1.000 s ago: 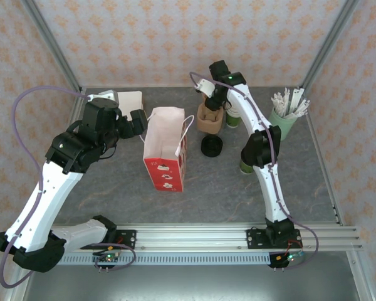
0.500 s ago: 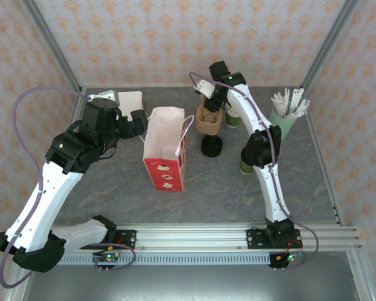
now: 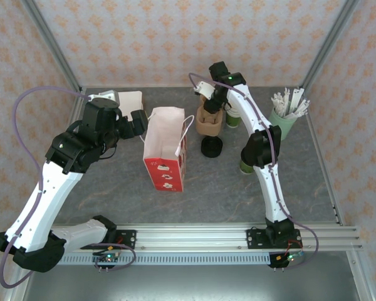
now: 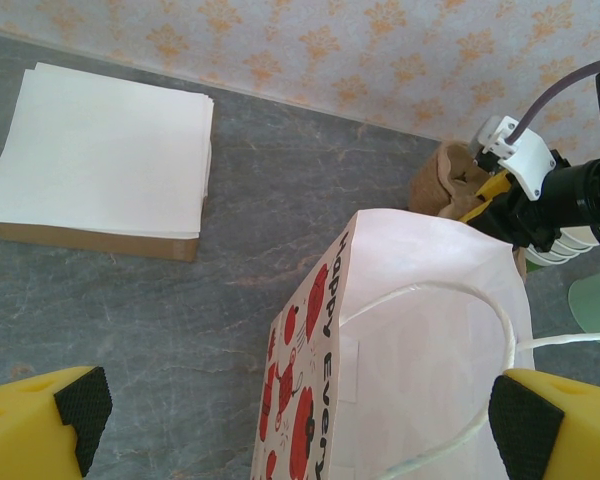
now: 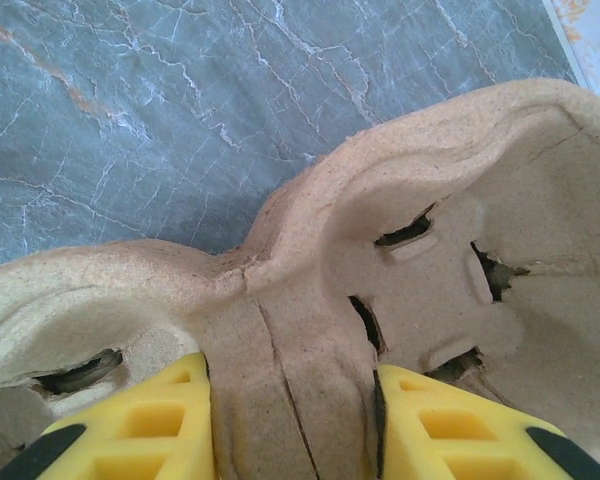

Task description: Pack the takeout coffee

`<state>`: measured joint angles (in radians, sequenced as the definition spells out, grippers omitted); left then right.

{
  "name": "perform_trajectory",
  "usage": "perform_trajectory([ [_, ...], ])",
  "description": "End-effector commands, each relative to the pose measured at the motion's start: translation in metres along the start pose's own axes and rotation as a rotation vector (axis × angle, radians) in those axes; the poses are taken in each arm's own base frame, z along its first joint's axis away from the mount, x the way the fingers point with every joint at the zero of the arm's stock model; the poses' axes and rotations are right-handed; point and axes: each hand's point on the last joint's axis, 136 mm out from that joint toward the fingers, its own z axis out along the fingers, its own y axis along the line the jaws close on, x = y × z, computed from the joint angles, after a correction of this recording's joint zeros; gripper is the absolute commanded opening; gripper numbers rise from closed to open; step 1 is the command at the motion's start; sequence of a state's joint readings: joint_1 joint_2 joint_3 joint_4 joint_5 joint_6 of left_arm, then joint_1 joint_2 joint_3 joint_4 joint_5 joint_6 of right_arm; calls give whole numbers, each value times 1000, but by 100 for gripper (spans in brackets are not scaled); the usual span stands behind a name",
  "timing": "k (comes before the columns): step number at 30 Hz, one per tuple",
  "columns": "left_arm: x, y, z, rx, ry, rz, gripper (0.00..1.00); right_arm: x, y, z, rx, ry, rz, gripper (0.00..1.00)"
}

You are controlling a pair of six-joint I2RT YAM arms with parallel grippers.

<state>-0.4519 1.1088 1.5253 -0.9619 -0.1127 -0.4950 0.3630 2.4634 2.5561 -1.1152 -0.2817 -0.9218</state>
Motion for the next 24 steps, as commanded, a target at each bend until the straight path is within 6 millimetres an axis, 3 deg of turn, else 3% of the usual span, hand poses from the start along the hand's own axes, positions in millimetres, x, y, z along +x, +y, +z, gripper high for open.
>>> perform_trajectory([
  [1, -3, 2, -8, -2, -5, 18, 100, -9, -5, -25, 26, -41, -22, 36],
  [6, -4, 3, -9, -5, -9, 17, 100, -9, -6, -27, 27, -41, -27, 37],
  [11, -5, 2, -9, -1, -10, 17, 100, -8, -6, -27, 29, -36, -31, 45],
  [24, -6, 0, -9, 2, -11, 17, 100, -12, -8, -35, 41, -56, -38, 37],
])
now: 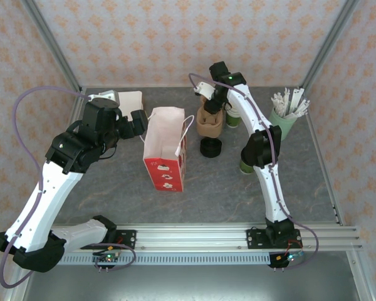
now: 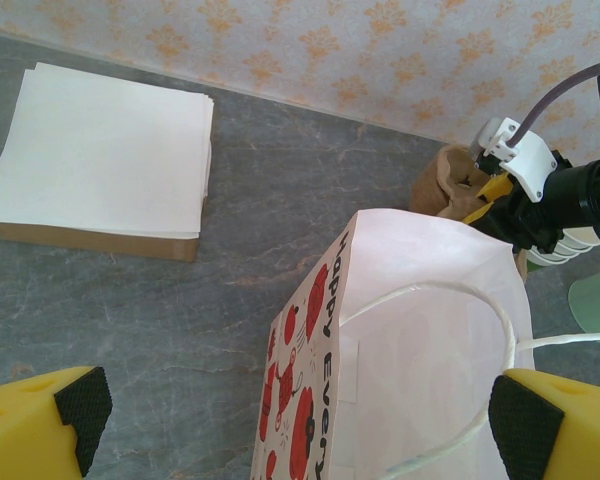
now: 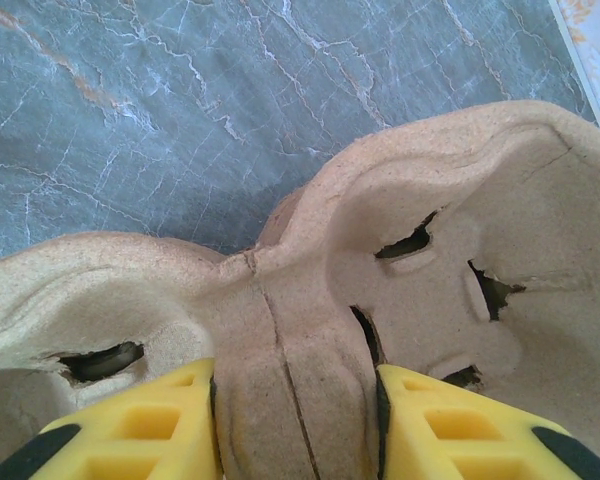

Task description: Pack the takeout coffee

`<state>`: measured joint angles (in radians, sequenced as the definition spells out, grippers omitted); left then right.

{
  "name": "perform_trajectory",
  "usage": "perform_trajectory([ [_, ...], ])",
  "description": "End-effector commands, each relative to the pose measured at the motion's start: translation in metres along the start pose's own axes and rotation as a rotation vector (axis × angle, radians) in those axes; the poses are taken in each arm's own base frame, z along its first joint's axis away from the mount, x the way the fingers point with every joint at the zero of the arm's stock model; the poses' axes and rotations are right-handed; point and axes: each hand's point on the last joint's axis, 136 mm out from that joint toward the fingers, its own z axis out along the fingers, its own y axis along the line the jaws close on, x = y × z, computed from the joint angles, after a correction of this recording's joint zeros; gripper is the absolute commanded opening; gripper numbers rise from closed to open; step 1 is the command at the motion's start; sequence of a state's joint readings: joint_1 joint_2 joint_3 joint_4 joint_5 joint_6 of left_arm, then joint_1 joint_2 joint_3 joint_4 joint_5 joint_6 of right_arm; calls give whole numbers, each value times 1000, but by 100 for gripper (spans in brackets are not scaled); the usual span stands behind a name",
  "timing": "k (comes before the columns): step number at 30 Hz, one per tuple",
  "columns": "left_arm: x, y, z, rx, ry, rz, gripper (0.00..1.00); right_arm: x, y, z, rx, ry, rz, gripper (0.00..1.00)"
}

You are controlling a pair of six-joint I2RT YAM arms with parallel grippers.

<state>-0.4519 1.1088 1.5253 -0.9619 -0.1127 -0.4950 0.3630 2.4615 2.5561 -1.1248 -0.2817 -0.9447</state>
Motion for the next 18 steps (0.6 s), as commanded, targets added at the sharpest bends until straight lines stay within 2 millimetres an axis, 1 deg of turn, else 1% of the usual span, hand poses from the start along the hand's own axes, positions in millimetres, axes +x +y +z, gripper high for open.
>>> perform_trajectory([
  [1, -6, 1, -9, 1, -12, 18, 100, -15, -10, -36, 50, -68, -17, 36],
  [8, -6, 0, -9, 5, -12, 19, 100, -27, -12, -55, 66, -121, -23, 36],
  [12, -6, 0, -9, 5, -13, 20, 100, -29, -14, -61, 76, -133, -29, 37],
  [16, -5, 0, -10, 8, -13, 16, 100, -31, -13, -61, 73, -139, -28, 36],
  [18, -5, 1, -9, 5, -11, 16, 100, -33, -12, -65, 67, -155, -23, 36],
])
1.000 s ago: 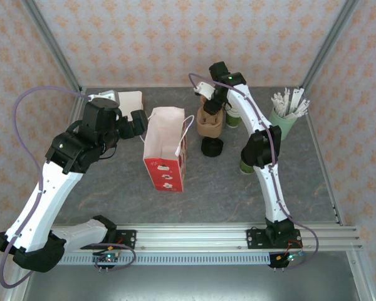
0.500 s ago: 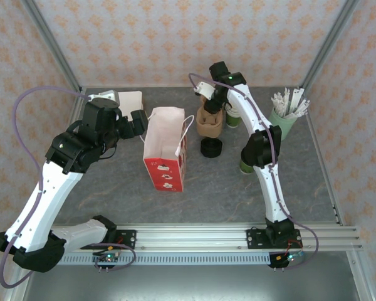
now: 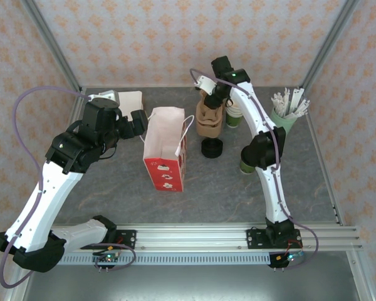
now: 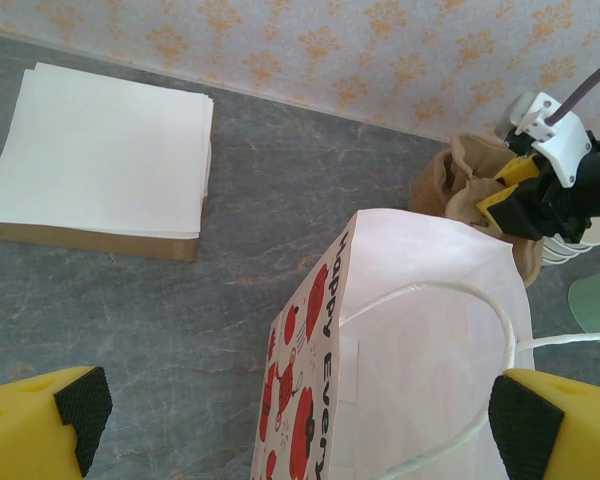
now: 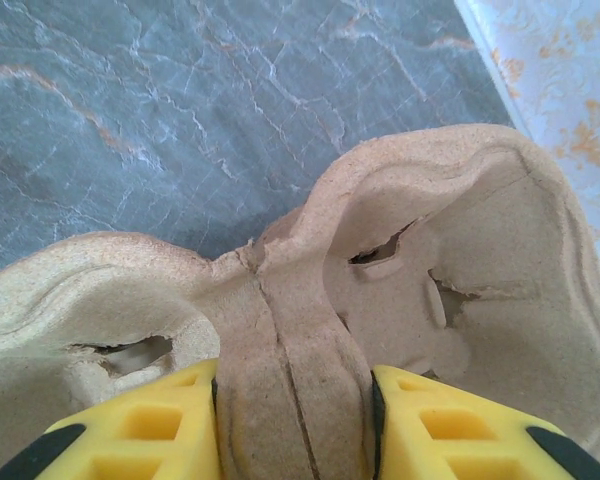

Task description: Pack the takeout coffee

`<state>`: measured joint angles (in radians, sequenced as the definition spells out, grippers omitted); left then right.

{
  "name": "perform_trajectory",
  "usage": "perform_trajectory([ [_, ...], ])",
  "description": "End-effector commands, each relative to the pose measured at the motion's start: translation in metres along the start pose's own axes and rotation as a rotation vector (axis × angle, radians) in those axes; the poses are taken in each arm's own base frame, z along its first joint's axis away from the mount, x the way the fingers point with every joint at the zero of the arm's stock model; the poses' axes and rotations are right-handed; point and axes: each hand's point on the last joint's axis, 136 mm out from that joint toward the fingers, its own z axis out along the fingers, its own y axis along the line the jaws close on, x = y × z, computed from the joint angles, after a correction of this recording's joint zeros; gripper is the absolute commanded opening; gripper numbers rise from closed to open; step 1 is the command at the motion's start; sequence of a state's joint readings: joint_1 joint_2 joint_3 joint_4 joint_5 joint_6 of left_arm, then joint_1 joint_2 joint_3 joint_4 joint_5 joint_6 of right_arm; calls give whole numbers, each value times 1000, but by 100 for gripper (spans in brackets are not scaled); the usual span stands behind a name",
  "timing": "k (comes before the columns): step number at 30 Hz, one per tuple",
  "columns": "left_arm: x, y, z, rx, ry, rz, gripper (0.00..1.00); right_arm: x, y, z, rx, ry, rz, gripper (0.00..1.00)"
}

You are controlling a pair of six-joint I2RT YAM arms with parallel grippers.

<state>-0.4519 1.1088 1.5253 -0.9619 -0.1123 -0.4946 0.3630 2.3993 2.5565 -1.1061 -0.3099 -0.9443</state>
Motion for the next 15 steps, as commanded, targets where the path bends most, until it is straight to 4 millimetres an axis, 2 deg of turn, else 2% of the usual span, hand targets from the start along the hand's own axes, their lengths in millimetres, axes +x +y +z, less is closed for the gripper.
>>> perform_trajectory([
  [1, -5, 1, -10, 7, -14, 15, 100, -19, -8, -34, 34, -83, -14, 36],
  [7, -7, 1, -12, 7, -18, 1, 100, -30, -9, -59, 54, -129, -11, 35],
  [15, -13, 2, -15, 66, -5, -140, 100, -42, -7, -120, 100, -209, -3, 35],
])
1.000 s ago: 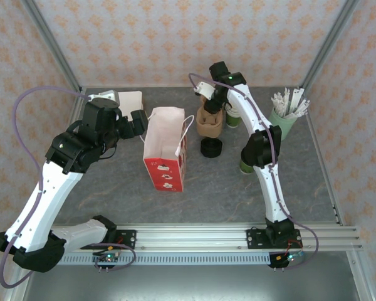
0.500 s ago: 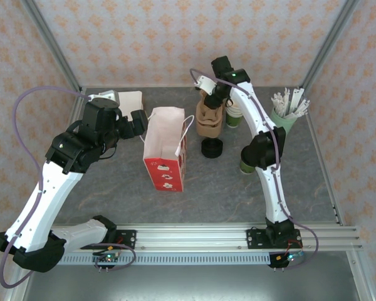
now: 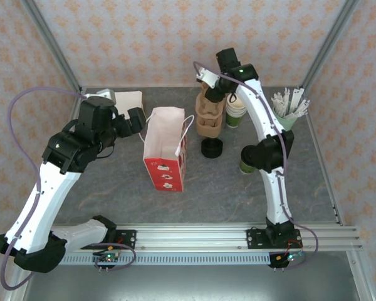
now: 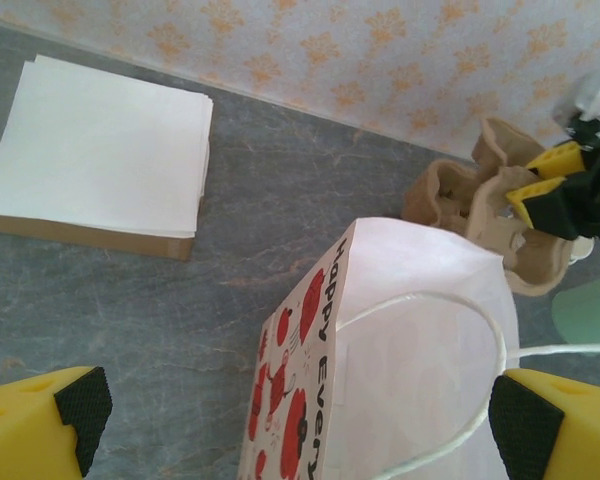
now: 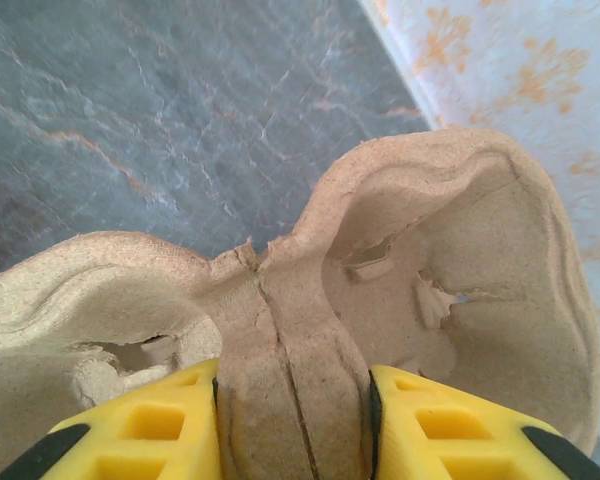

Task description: Pack the takeout coffee

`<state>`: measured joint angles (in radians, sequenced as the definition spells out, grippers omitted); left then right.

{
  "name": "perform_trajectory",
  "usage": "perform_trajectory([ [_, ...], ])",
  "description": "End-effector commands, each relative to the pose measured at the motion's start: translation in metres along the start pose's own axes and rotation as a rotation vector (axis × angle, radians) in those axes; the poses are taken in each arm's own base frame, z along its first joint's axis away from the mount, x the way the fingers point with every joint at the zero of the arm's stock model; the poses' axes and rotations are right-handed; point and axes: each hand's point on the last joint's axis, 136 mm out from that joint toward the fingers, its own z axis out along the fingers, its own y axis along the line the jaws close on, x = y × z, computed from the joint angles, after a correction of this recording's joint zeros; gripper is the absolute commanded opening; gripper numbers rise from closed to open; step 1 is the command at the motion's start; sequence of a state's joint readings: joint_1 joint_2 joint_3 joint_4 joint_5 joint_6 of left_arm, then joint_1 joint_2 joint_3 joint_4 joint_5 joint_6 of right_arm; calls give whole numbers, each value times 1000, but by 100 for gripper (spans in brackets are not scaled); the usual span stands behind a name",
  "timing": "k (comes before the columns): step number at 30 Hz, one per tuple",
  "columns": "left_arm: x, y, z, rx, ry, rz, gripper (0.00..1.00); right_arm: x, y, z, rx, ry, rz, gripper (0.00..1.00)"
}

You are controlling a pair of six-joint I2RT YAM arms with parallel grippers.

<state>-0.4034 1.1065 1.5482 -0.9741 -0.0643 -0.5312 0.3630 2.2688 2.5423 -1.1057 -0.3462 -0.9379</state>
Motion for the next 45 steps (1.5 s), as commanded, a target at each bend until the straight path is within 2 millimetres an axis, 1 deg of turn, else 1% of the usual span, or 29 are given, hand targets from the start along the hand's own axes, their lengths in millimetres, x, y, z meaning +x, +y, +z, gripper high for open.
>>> perform_trajectory([
  [1, -7, -5, -12, 74, -6, -87, 100, -26, -5, -64, 59, -112, 15, 35],
  [6, -7, -11, -18, 163, -6, -124, 100, -45, 1, -118, 75, -223, 91, 35],
  [9, -2, -23, -18, 231, 27, -118, 100, -57, 15, -152, 59, -296, 119, 35],
  [12, 5, -34, -15, 292, 70, -101, 100, -71, 33, -183, 33, -378, 127, 35],
  [15, 16, -36, -7, 299, 116, -81, 100, -88, 54, -213, -23, -477, 162, 34],
  [16, 18, -36, -4, 295, 125, -75, 100, -93, 60, -219, -46, -500, 168, 34],
  [18, 22, -35, 1, 288, 139, -66, 99, -105, 80, -234, -104, -553, 180, 35],
  [21, 23, -28, 6, 258, 125, -65, 94, -117, 107, -247, -168, -594, 194, 35],
  [23, 24, -25, 9, 252, 109, -70, 91, -125, 122, -253, -221, -624, 222, 34],
  [27, 28, -28, 15, 278, 104, -63, 84, -138, 143, -259, -329, -686, 321, 34],
  [31, 34, -28, 21, 277, 127, -61, 77, -143, 160, -254, -407, -702, 397, 34],
  [33, 35, -27, 22, 271, 123, -32, 71, -144, 166, -248, -436, -700, 432, 33],
  [35, 35, -24, 23, 260, 120, -29, 63, -145, 172, -243, -469, -694, 463, 33],
  [37, 34, -24, 24, 258, 113, -32, 57, -147, 177, -240, -503, -690, 485, 33],
  [41, 34, -26, 26, 270, 108, -45, 39, -151, 187, -234, -574, -687, 540, 32],
  [43, 34, -28, 27, 279, 108, -51, 33, -150, 188, -230, -580, -672, 560, 32],
  [45, 33, -30, 26, 293, 104, -51, 30, -150, 189, -228, -592, -668, 580, 32],
])
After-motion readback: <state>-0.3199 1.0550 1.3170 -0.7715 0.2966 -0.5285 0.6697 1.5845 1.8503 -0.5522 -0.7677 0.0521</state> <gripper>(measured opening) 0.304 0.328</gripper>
